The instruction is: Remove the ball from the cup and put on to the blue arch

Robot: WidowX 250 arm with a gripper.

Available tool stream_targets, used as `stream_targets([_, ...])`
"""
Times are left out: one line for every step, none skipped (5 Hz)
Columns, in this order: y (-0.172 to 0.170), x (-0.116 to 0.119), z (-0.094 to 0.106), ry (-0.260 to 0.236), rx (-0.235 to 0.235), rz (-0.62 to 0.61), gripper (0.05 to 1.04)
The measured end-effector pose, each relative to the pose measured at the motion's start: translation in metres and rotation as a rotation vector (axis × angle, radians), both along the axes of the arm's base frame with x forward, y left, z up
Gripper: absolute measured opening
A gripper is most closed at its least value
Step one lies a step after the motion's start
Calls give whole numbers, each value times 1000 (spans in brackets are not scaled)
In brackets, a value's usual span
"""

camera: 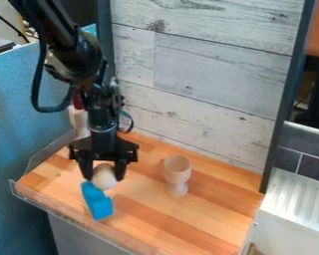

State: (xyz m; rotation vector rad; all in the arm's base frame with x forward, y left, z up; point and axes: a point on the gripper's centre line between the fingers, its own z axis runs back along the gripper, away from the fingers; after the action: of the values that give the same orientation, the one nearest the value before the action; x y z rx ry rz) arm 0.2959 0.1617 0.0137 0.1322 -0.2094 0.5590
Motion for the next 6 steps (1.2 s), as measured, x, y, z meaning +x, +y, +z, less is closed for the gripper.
stream_targets([-3, -4, -4, 4, -4, -10, 749])
stream_targets([-5, -7, -7, 11, -6, -19, 749])
stream_targets([-5, -7, -7, 8, -5, -19, 749])
stream_targets([-4, -6, -2, -7, -2, -21, 749])
stream_targets([-1, -7, 0, -22, -12, -6, 749])
stream_targets([2, -6, 12, -61, -14, 3, 749])
